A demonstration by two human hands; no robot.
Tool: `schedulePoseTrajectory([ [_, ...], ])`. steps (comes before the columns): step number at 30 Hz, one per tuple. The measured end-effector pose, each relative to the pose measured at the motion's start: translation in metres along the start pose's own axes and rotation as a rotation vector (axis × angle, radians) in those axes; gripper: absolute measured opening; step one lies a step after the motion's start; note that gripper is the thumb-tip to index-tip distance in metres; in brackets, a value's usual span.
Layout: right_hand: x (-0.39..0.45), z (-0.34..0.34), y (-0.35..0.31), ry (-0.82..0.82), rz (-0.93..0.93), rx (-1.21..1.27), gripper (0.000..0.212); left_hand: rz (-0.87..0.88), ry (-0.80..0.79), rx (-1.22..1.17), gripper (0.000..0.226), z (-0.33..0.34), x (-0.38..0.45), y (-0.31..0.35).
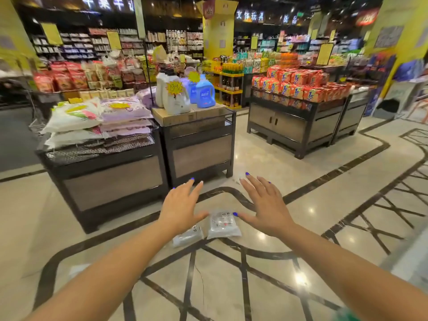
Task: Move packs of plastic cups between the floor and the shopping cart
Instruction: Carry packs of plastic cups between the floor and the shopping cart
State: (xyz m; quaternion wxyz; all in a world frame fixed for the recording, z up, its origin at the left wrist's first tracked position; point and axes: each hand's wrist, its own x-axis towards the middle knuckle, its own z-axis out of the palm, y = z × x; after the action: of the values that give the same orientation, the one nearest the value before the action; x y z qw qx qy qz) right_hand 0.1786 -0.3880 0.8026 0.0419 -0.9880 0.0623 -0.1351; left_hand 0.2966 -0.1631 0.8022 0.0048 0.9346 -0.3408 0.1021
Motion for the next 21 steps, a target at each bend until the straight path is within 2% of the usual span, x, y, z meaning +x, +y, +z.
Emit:
schedulePoseTrajectory([
  [6,0.11,0.025,0.083,-0.074,-0.056,-0.069,0.087,0.079,0.02,0.019,0.092,0.014,0.136,0.006],
  [11,0.189,0.063,0.132,-0.137,-0.026,-0.022,0.09,0.074,-0.06,-0.03,0.093,0.055,0.218,0.0],
  [16,0.269,0.124,0.17,-0.172,-0.024,0.001,0.099,0.067,-0.115,-0.036,0.094,0.104,0.302,-0.035],
  [21,0.347,0.183,0.204,-0.188,0.07,0.027,0.102,0.079,-0.172,-0.04,0.096,0.155,0.401,-0.076],
])
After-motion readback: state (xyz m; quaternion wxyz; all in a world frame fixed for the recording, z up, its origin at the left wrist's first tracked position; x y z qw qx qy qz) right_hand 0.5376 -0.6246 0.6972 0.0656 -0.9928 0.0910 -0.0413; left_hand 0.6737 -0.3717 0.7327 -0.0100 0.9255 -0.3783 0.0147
